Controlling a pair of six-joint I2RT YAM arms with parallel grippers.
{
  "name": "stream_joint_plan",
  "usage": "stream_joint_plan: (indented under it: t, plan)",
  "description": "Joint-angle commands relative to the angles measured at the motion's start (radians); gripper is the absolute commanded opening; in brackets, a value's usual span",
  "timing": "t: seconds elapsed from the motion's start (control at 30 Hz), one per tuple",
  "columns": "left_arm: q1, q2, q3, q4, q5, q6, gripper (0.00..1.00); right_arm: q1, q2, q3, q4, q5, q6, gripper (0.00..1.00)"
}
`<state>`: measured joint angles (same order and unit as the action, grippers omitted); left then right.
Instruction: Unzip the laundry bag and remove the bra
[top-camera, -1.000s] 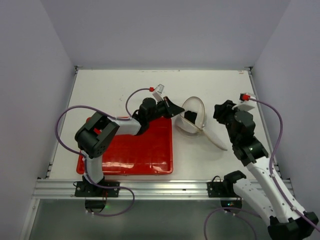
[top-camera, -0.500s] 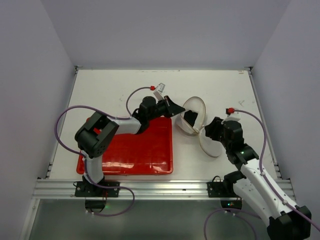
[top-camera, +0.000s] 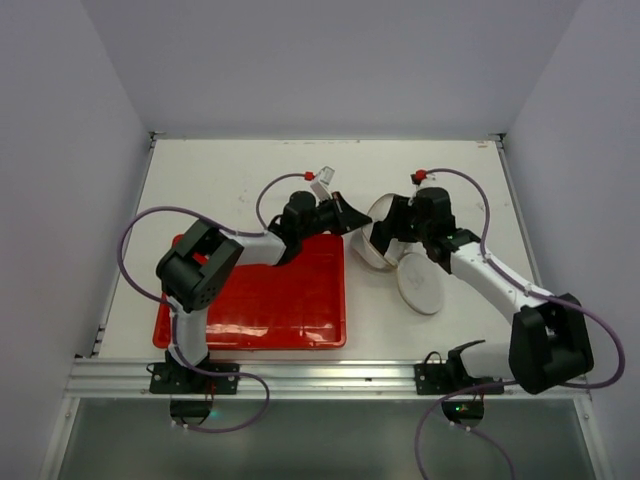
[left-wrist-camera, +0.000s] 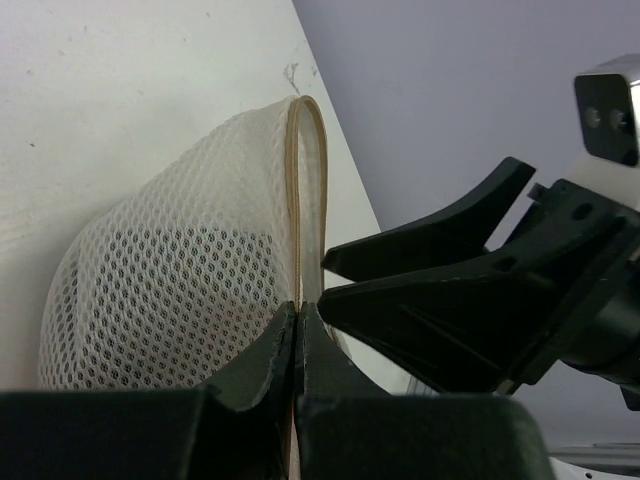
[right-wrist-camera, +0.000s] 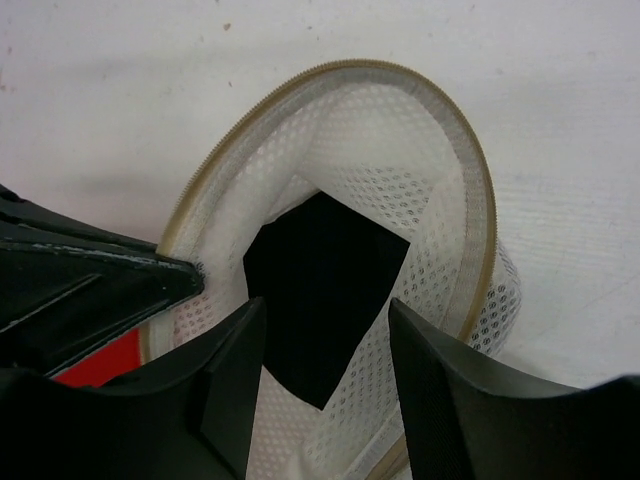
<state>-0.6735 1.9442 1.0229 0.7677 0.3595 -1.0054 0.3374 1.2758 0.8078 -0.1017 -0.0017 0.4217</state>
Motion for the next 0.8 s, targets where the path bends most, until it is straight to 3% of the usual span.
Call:
stream_joint_plan:
  t: [0.0, 0.27, 0.37, 0.6, 0.77]
  plan:
    - [0.008, 0.009, 0.058, -0.008, 0.001, 0.037, 0.0, -0.003, 0.075, 0.057, 0.043, -0.04, -0.023, 0.54]
    - [0.008, 0.002, 0.1, -0.057, -0.014, 0.059, 0.0, -0.003, 0.141, 0.03, 0.146, -0.162, -0.008, 0.5]
    - [0.008, -0.008, 0.109, -0.096, -0.039, 0.071, 0.0, -0.003, 0.183, 0.039, 0.091, -0.109, 0.003, 0.5]
    - [0.008, -0.024, 0.092, -0.13, -0.059, 0.094, 0.0, -0.005, 0.181, 0.091, -0.082, 0.21, -0.044, 0.54]
    - [0.006, -0.021, 0.083, -0.107, -0.039, 0.085, 0.0, 0.003, 0.131, 0.108, -0.112, 0.226, -0.073, 0.55]
